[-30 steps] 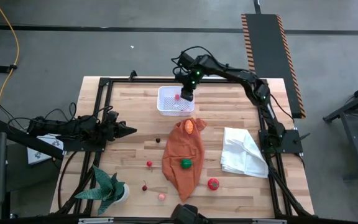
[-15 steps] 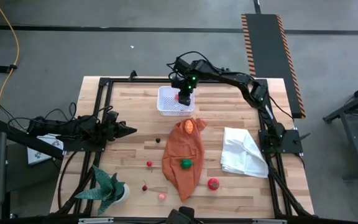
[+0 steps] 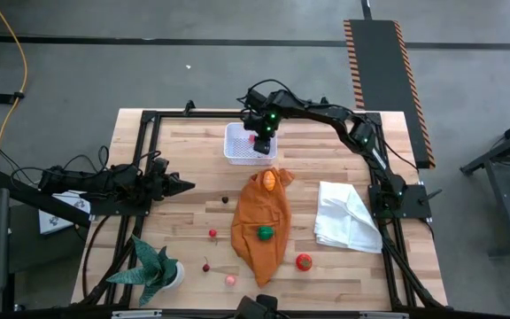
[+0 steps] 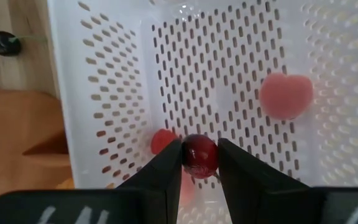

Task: Pick and placing Produce into tupperware
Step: Put the right red cherry into the white basket, then put the red tomato into the white basket

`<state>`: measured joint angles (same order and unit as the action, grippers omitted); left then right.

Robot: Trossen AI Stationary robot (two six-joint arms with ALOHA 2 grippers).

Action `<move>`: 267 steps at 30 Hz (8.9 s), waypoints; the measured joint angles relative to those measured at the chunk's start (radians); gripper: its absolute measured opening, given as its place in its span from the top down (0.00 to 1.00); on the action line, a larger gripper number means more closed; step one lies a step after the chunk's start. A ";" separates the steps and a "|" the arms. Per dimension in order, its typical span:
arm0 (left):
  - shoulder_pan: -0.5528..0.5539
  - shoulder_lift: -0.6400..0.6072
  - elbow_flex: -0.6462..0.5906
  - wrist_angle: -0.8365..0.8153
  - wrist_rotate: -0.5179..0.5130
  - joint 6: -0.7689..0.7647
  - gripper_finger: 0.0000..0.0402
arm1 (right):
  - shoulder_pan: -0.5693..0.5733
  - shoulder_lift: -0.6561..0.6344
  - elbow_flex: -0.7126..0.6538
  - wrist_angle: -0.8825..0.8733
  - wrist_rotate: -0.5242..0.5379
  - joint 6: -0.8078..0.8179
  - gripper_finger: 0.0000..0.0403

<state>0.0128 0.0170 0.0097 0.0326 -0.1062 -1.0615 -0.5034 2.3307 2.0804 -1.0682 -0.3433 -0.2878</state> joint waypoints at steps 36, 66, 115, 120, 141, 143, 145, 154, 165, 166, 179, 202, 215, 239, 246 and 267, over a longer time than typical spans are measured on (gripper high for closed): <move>0.000 0.000 0.000 0.000 0.000 0.001 1.00 | 0.001 0.015 0.074 -0.028 -0.008 -0.006 0.64; 0.000 0.000 0.000 -0.004 0.020 0.002 1.00 | 0.030 -0.200 0.242 -0.267 -0.002 0.099 0.64; 0.000 0.000 0.000 -0.011 0.064 0.010 1.00 | 0.292 -1.228 -0.511 -0.020 0.462 0.642 0.64; 0.000 0.000 0.000 -0.013 0.072 0.010 1.00 | 0.349 -1.383 -0.750 0.085 0.463 0.840 0.64; 0.000 0.000 0.000 -0.021 0.126 0.010 1.00 | 0.726 -1.364 -1.049 0.019 0.632 1.672 0.64; 0.000 0.000 0.000 -0.021 0.130 0.010 1.00 | 0.755 -1.339 -1.049 0.029 0.632 1.706 0.64; 0.000 0.000 0.000 -0.021 0.130 0.010 1.00 | 0.785 -1.313 -1.049 0.054 0.632 1.731 0.64; 0.000 0.000 0.000 -0.019 0.145 0.033 1.00 | 0.906 -1.192 -1.042 0.201 0.719 1.815 0.64; 0.000 0.000 0.000 -0.015 0.153 0.064 1.00 | 1.088 -0.944 -0.753 -0.016 1.012 1.872 0.64; 0.000 0.000 0.000 -0.015 0.153 0.067 1.00 | 1.107 -0.920 -0.728 -0.045 1.037 1.891 0.64; 0.000 0.000 0.000 -0.015 0.155 0.110 1.00 | 1.311 -0.698 -0.640 -0.171 1.208 2.306 0.64; 0.000 0.000 0.000 -0.014 0.162 0.112 1.00 | 1.377 -0.607 -0.566 -0.049 1.162 2.282 0.64; 0.000 0.000 0.000 -0.014 0.163 0.085 1.00 | 1.447 -0.395 -0.304 -0.328 1.118 2.398 0.64; 0.000 0.000 0.000 -0.017 0.140 0.060 1.00 | 1.511 -0.129 -0.136 -0.481 1.018 2.589 0.64; 0.000 0.000 0.000 -0.017 0.140 0.060 1.00 | 1.512 -0.129 -0.136 -0.394 1.021 2.528 0.64; 0.000 0.000 0.000 -0.017 0.140 0.060 1.00 | 1.380 -0.263 -0.136 -0.349 0.605 2.112 0.64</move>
<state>0.0128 0.0174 0.0098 0.0156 0.0338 -1.0019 0.8771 2.0676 1.9446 -1.4170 0.2616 1.8246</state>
